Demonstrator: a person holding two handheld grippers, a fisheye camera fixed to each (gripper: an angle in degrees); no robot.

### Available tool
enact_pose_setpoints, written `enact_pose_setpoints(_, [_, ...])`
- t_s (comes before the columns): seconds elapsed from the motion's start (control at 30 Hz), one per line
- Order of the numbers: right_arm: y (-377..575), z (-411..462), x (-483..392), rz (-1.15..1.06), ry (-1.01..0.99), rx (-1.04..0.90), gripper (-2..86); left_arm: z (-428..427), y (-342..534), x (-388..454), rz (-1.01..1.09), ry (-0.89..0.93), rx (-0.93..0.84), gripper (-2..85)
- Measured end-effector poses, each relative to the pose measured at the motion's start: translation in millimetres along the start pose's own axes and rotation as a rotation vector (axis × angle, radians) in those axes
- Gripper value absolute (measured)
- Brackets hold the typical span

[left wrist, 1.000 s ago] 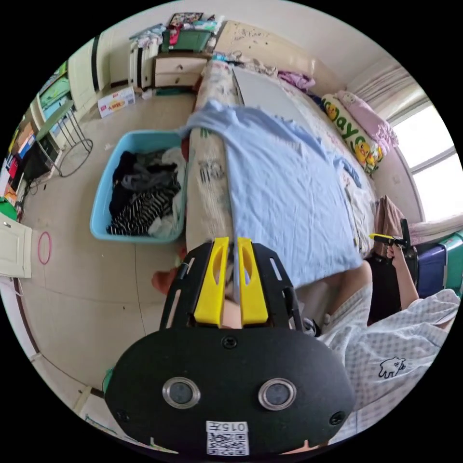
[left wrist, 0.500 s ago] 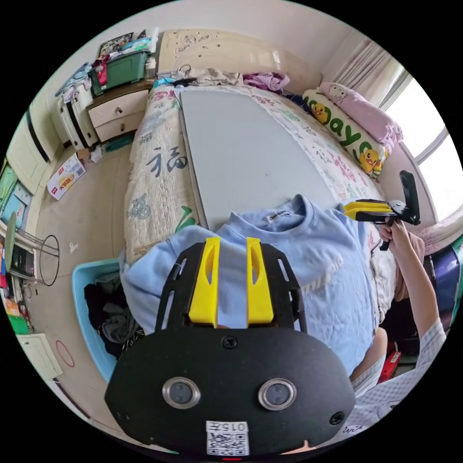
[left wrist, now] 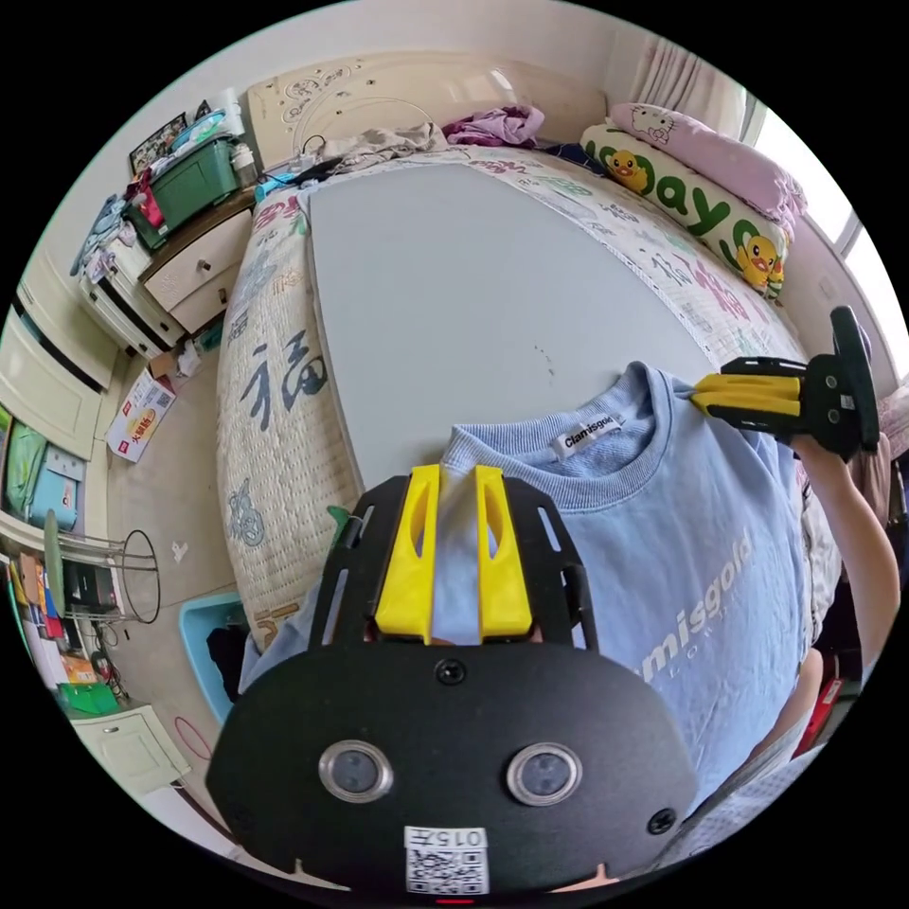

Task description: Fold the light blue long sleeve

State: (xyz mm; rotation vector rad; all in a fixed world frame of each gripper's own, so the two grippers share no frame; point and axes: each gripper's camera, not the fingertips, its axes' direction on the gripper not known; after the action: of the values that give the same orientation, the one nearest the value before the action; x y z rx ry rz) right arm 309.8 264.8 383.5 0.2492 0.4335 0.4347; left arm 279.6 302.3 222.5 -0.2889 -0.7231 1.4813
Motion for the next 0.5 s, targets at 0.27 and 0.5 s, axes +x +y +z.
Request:
enact_pose_setpoints(0.27, [87.6, -32.5, 91.8, 0.219, -0.267, 0.136, 5.1, -91.2, -7.6, -13.0, -0.033, 0.068, 0.126, 6.2])
enact_pose_setpoints(0.5, [254.7, -22.2, 210.2, 0.462, -0.078, -0.089, 10.6, -183.2, 76.8, -131.3, -0.325, -0.013, 0.064, 9.3])
